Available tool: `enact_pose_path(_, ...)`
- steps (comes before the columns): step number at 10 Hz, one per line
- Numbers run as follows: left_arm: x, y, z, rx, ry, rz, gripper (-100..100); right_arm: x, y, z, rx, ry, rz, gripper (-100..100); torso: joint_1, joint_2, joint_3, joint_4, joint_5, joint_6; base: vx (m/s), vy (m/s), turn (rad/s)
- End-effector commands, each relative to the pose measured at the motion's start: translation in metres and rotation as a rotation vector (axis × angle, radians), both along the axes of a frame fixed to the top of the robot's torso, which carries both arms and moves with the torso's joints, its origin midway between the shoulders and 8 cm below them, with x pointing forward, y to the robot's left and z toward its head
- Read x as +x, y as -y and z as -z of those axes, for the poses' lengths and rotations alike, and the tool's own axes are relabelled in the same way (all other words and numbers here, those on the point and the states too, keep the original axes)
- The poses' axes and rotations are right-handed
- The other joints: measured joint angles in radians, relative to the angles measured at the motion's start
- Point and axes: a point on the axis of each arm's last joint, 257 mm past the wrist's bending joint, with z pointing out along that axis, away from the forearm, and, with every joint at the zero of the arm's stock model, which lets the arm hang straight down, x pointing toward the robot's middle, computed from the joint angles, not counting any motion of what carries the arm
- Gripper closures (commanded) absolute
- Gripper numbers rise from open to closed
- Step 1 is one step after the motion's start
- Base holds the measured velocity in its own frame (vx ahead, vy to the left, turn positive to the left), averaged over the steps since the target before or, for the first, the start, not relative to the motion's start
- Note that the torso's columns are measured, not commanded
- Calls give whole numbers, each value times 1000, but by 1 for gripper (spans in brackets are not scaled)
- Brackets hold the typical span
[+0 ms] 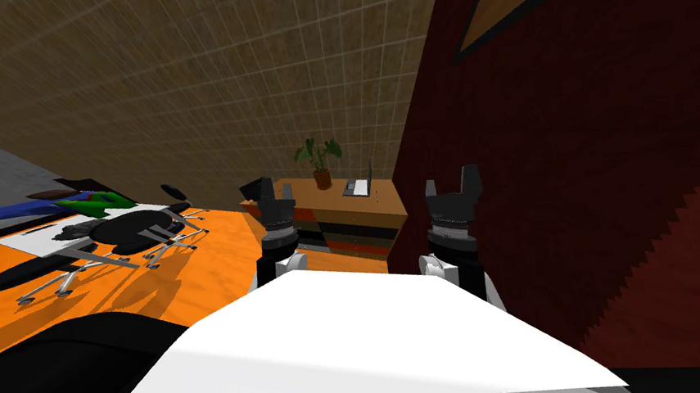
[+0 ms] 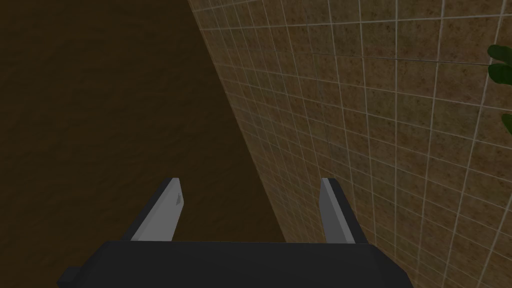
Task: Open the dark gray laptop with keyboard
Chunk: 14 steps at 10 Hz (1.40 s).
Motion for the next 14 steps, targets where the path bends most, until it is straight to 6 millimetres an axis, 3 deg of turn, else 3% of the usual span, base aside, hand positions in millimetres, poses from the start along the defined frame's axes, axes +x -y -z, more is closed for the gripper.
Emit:
enact_pose_path(1, 0, 0, 0, 0, 0, 0, 0, 0, 0, 0, 0, 0, 0, 0, 0, 41, -82, 41, 0, 0, 0, 0, 0)
enact_pose_path(9, 0, 0, 0, 0, 0, 0, 0, 0, 0, 0, 0, 0, 0, 0, 0, 618, -1234, 617, 0, 0, 0, 0, 0)
enact_pose_path(10, 0, 0, 0, 0, 0, 0, 0, 3, -5, 3, -38, -10, -10, -100, 0, 691, -1382, 691, 0, 0, 10, 12, -1)
enact_pose_path(11, 0, 0, 0, 0, 0, 0, 0, 5, -9, 5, -67, -19, -15, -100, 1, 725, -1451, 724, 0, 0, 16, 25, -4)
enact_pose_path(14, 0, 0, 0, 0, 0, 0, 0, 16, -20, 17, -176, -51, -23, -100, 1, 736, -1477, 737, 0, 0, 32, 45, -4)
